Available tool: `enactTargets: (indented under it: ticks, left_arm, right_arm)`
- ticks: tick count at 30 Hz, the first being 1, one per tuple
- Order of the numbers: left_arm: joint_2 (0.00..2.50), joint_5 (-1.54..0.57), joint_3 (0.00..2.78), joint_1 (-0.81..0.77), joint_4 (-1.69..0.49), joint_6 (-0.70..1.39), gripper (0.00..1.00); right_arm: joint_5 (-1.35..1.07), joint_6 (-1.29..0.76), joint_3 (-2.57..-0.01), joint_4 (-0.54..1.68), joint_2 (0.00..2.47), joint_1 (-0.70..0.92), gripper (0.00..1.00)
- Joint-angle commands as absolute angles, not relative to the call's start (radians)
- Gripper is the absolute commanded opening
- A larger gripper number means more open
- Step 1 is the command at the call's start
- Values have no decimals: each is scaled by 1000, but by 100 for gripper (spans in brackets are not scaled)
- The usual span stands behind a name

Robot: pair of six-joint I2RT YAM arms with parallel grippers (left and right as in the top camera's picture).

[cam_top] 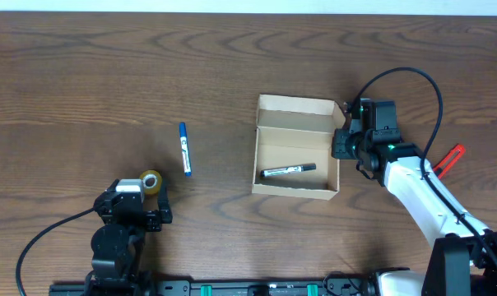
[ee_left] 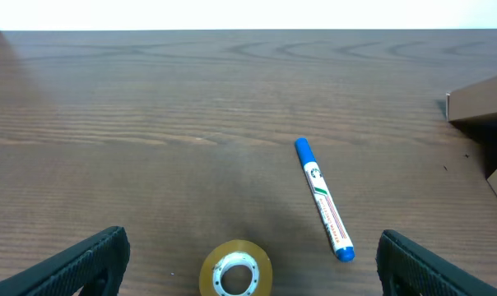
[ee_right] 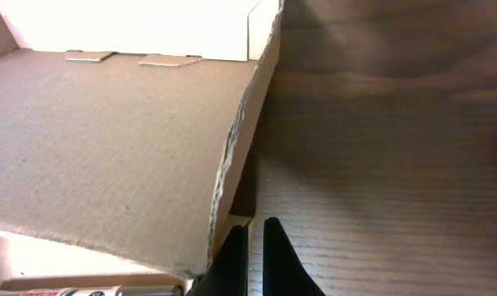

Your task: Pack container

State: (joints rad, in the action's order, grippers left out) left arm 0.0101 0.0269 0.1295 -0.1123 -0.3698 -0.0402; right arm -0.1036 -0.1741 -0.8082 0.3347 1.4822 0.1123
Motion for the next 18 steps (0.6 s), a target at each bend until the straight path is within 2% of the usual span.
enactTargets:
  ticks: [1, 18]
  left_arm:
    - [4, 33, 111, -112, -373, -30, 95]
    - [4, 33, 111, -112, -373, -30, 95]
  right_arm:
    - [-144, -140, -818, 324, 1491, 104, 1]
    - [-188, -110, -833, 298, 1492, 102, 1]
